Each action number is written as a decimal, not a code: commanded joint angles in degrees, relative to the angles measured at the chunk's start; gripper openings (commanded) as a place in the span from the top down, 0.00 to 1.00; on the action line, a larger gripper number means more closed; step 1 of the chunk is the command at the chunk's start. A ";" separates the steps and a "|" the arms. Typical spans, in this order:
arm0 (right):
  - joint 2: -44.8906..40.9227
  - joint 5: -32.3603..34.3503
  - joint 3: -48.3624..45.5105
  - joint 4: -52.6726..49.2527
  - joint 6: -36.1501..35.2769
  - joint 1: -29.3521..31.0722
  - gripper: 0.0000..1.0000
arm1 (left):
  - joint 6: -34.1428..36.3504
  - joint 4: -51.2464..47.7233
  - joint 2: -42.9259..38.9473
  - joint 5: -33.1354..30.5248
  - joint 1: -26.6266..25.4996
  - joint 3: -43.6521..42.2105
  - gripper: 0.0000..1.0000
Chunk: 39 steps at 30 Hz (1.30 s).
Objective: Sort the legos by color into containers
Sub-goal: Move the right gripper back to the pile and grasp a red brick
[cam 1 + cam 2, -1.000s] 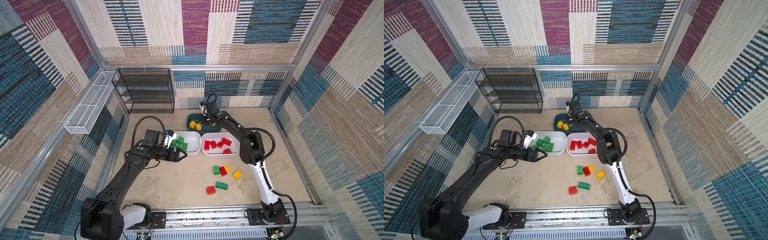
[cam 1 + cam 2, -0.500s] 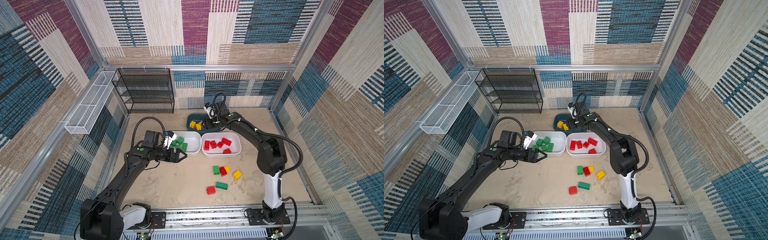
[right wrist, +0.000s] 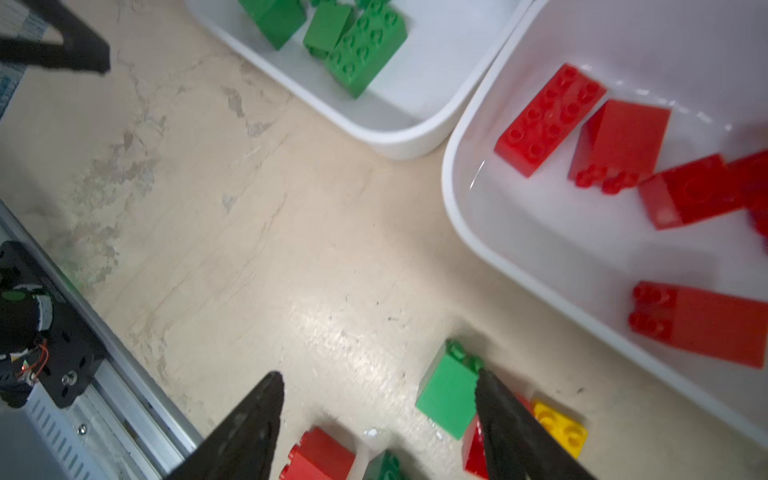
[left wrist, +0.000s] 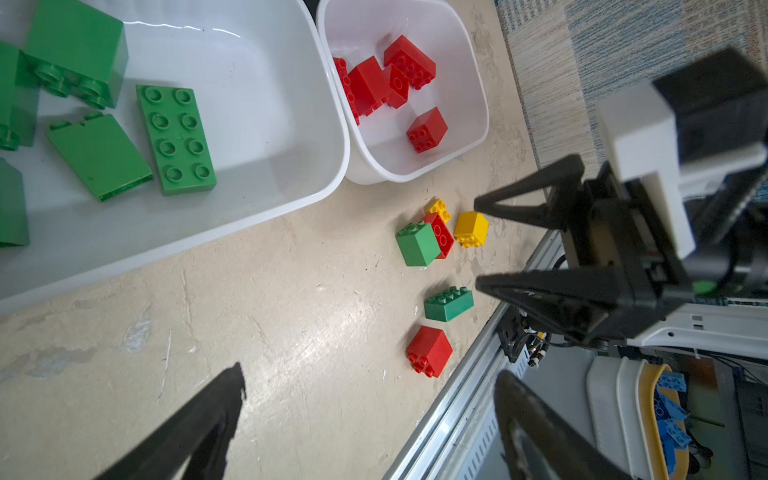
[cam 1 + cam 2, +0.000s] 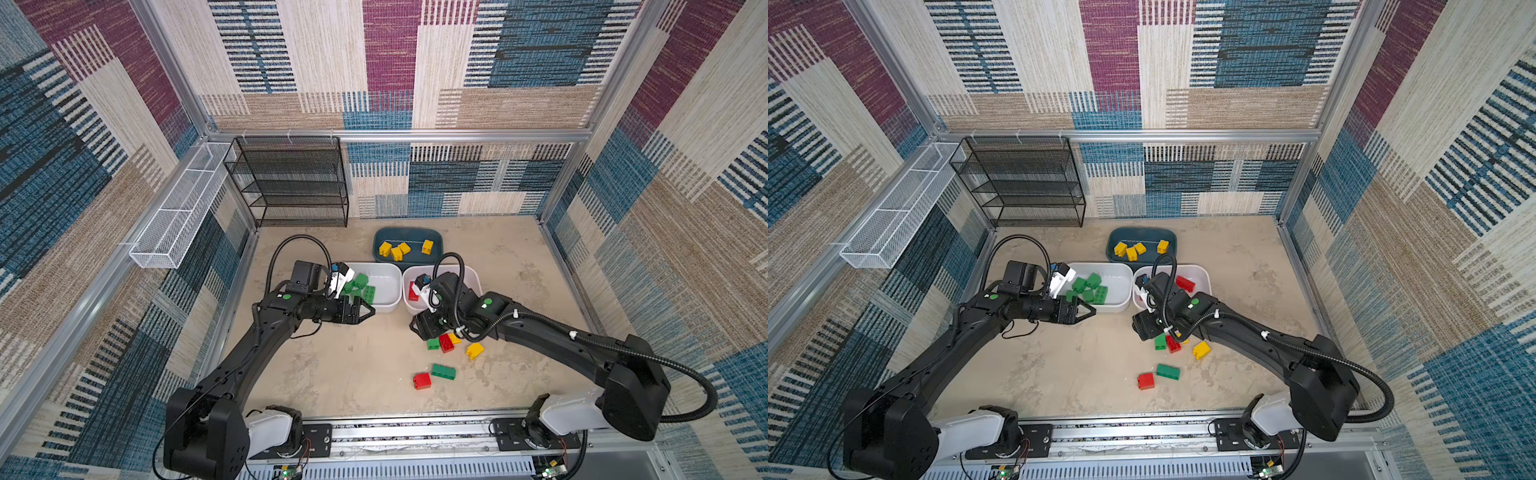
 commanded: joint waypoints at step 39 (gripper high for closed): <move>5.75 -2.95 -9.81 1.07 -45.22 10.88 0.30 | 0.53 -0.10 -0.70 0.38 0.05 -0.57 0.05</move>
